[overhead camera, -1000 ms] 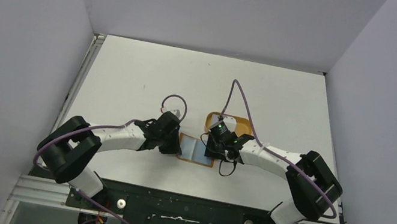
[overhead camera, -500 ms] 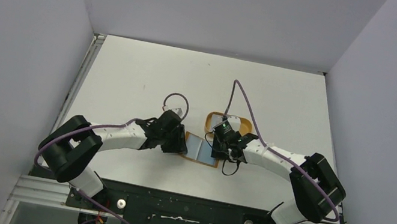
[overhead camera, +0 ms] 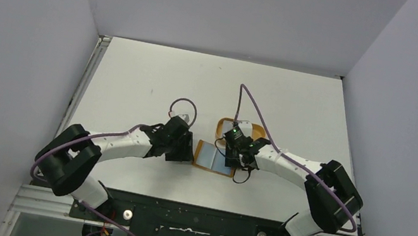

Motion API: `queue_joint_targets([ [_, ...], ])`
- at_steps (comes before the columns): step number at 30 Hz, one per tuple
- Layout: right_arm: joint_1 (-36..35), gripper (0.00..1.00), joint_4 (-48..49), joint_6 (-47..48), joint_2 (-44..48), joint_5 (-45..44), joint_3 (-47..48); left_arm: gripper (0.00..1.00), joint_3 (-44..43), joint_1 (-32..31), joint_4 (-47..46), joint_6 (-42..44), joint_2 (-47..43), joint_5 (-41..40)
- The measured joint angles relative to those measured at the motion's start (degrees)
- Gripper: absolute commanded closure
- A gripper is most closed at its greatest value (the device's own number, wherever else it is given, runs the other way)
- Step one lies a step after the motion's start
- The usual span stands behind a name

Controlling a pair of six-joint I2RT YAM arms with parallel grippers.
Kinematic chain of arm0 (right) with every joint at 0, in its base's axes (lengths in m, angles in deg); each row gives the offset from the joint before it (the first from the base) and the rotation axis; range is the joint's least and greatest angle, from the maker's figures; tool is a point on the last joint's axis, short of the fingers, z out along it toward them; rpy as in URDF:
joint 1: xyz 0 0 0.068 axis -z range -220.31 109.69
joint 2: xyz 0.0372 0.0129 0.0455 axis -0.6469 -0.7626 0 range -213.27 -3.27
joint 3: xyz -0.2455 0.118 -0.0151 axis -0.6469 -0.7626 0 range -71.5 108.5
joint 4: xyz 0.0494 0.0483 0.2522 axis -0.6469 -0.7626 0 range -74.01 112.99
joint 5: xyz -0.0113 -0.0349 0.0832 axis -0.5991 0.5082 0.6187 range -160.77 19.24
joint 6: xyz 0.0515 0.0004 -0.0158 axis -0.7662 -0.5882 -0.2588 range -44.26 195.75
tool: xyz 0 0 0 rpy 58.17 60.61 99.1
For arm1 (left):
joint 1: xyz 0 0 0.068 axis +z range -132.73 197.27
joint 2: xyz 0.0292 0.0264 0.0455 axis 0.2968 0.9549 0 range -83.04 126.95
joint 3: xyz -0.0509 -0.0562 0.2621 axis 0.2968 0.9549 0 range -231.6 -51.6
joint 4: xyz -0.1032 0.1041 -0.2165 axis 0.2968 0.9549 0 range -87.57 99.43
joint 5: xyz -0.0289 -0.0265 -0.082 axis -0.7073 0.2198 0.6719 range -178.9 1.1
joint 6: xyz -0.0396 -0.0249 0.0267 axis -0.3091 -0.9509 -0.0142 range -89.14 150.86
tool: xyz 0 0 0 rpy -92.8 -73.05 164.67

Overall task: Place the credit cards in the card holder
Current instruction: Adjust the card holder at the center of the board.

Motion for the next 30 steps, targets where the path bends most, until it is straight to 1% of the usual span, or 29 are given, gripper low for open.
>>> queue_joint_targets([
  [7,-0.37,0.56,-1.44,1.42,-0.48,-0.35,0.98,0.49,0.00,0.00,6.14,1.05,-3.15,-1.16],
  [12,-0.74,0.56,-2.29,2.23,-1.14,-0.42,2.05,0.50,0.00,0.00,8.20,1.03,-9.90,-1.31],
  [15,-0.98,0.56,-2.62,2.40,-1.14,-0.50,2.43,0.53,0.02,0.00,7.28,0.94,-14.82,-0.74],
  [18,-1.11,0.56,-2.84,2.51,-1.16,-0.59,2.56,0.62,0.57,0.00,2.99,0.33,-17.75,1.95],
  [20,-1.11,0.56,-2.97,2.54,-1.16,-0.61,2.62,0.70,0.70,-0.09,-0.15,-0.22,-17.90,3.87],
  [24,-1.11,0.56,-3.06,2.56,-1.20,-0.61,2.86,0.86,0.63,-0.57,-6.78,-0.87,-13.90,8.07],
  [26,-1.11,0.56,-3.13,2.58,-1.44,-0.63,3.17,0.90,0.61,-0.94,-9.11,-1.31,-10.71,9.51],
  [30,-1.11,0.56,-3.13,2.60,-2.10,-0.59,3.48,0.92,0.20,-1.53,-11.91,-1.92,-4.81,11.58],
])
